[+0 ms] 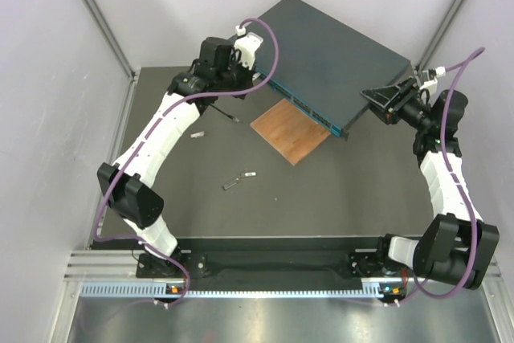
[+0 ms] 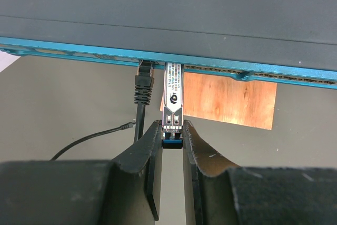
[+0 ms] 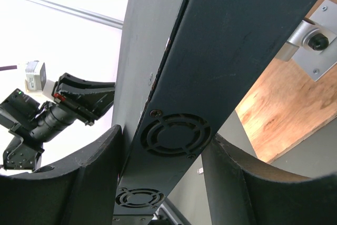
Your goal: Insert the plug into the switch port
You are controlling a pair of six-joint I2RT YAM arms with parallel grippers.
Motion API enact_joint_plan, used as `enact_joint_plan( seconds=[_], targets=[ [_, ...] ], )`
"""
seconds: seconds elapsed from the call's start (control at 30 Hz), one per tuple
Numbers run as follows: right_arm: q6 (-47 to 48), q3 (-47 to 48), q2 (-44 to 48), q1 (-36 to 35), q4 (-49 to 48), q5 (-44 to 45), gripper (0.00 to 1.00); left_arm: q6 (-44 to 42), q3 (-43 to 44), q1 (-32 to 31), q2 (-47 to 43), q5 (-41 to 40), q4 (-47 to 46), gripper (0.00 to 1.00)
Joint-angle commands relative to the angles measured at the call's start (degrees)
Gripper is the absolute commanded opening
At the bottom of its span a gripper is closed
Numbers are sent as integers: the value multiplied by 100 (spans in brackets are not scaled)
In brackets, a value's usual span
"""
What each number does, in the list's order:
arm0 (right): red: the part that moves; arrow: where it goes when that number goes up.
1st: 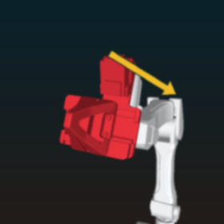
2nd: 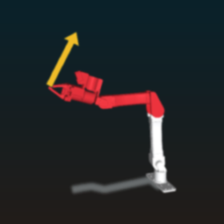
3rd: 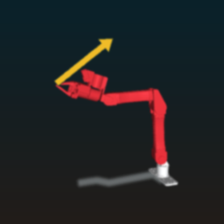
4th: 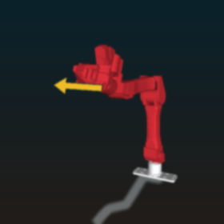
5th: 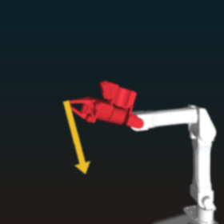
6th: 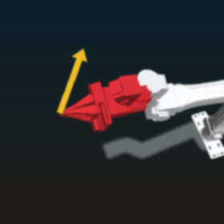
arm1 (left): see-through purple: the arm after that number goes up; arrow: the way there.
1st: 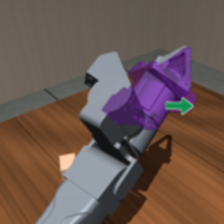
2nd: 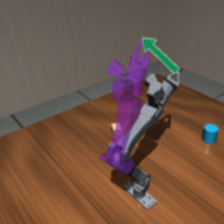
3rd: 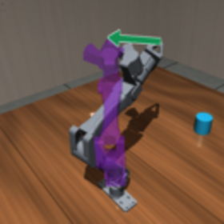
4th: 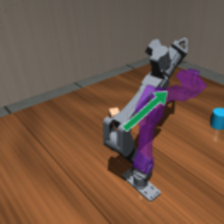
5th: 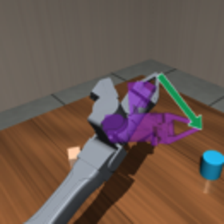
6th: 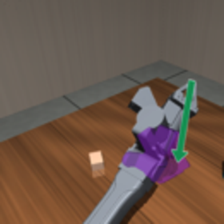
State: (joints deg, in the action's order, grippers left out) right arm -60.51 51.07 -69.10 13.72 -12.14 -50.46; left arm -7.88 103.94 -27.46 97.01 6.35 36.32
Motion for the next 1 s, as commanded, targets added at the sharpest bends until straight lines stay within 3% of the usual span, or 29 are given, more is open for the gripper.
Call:
enact_joint_plan(
  seconds=[0.0,0.97],
  targets=[
    [435,237,-60,-97,-289,10,0,-126,249,57,-95,-116,-424,0],
    [470,281,-165,-115,-218,-17,0,-372,329,294,63,24,-634,0]
  ],
)
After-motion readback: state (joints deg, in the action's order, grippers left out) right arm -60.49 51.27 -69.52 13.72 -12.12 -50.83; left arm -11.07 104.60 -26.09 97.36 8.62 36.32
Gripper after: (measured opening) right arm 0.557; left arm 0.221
